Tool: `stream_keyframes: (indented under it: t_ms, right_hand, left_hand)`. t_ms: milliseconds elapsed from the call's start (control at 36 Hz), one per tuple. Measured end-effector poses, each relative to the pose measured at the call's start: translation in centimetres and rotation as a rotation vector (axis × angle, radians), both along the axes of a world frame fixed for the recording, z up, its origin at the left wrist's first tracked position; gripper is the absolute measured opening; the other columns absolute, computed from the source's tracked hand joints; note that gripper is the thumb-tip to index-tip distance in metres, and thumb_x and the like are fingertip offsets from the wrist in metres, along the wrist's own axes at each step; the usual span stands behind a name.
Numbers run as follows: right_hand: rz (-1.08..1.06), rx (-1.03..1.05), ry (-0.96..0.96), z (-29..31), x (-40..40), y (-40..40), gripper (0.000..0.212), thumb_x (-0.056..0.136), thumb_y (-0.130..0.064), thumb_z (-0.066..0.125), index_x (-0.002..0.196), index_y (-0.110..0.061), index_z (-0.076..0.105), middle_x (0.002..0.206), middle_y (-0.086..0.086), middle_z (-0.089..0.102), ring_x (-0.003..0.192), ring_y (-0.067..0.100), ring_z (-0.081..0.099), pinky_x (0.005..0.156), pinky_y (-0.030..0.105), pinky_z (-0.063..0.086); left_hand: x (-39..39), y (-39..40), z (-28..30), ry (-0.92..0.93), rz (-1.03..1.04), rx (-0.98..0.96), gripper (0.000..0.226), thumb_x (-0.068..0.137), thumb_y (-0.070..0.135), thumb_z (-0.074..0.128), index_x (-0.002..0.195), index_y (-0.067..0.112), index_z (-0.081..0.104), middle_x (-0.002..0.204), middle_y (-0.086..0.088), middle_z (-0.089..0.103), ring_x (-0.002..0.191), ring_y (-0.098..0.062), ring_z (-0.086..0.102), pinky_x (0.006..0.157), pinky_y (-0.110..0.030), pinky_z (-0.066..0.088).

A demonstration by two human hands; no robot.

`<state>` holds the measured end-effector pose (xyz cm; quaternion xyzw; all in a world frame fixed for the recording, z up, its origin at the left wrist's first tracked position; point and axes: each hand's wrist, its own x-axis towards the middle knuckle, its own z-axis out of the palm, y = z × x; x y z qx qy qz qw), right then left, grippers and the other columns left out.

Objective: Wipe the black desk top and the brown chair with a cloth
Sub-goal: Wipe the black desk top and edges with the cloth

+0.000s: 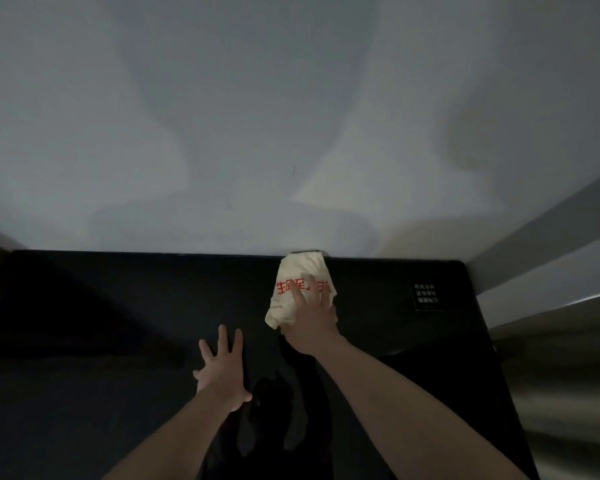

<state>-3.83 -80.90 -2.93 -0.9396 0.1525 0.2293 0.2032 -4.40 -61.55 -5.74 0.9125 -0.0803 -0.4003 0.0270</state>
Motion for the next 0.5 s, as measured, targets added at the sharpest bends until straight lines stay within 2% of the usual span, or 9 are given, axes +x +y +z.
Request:
stream_keyframes:
  t_ms: [111, 167, 250, 444, 500]
  right_hand:
    - [0.026, 0.002, 0.063, -1.3, 3.0, -0.1, 0.095, 0.094, -0.058, 0.056, 0.160, -0.034, -0.007, 0.164, 0.001, -0.030, 0.150, 0.042, -0.023, 0.119, 0.067, 0.003]
    - [0.016, -0.016, 0.093, -2.2, 3.6, -0.7, 0.098, 0.091, -0.063, 0.055, 0.160, -0.034, -0.007, 0.163, 0.002, -0.030, 0.150, 0.044, -0.018, 0.119, 0.066, 0.006]
    - [0.083, -0.071, 0.033, -3.5, 3.3, -2.7, 0.094, 0.091, -0.059, 0.056, 0.160, -0.033, -0.002, 0.164, 0.001, -0.024, 0.151, 0.044, -0.006, 0.121, 0.061, 0.011]
    - [0.171, -0.083, -0.017, -4.6, 1.4, -10.9, 0.094, 0.089, -0.056, 0.061, 0.159, -0.033, 0.003, 0.166, 0.002, -0.015, 0.152, 0.040, -0.001, 0.121, 0.059, 0.013]
    - [0.200, -0.126, -0.035, -5.1, 0.4, -14.2, 0.094, 0.086, -0.057, 0.059, 0.158, -0.036, 0.003, 0.166, 0.003, -0.015, 0.152, 0.040, 0.002, 0.120, 0.057, 0.018]
  left_hand:
    - [0.0, -0.1, -0.7, 0.011, 0.020, -0.005, 0.133, 0.079, 0.032, 0.086, 0.158, 0.030, -0.021, 0.161, 0.001, -0.037, 0.151, -0.044, -0.019, 0.117, -0.064, 0.030]
    - [0.1, -0.2, -1.2, 0.005, 0.017, -0.004, 0.134, 0.078, 0.033, 0.086, 0.158, 0.030, -0.022, 0.160, 0.002, -0.039, 0.151, -0.044, -0.019, 0.116, -0.064, 0.032]
    - [0.1, -0.5, -1.3, 0.004, 0.022, 0.016, 0.135, 0.078, 0.032, 0.086, 0.157, 0.029, -0.023, 0.160, 0.002, -0.040, 0.152, -0.045, -0.018, 0.114, -0.063, 0.035]
    - [0.3, -1.1, -0.5, 0.006, 0.007, 0.018, 0.136, 0.077, 0.033, 0.087, 0.158, 0.028, -0.022, 0.161, 0.002, -0.039, 0.152, -0.046, -0.016, 0.111, -0.062, 0.041]
    - [0.3, -1.1, -0.4, 0.009, 0.020, 0.008, 0.136, 0.077, 0.031, 0.088, 0.158, 0.028, -0.022, 0.160, 0.003, -0.040, 0.151, -0.046, -0.017, 0.111, -0.061, 0.040]
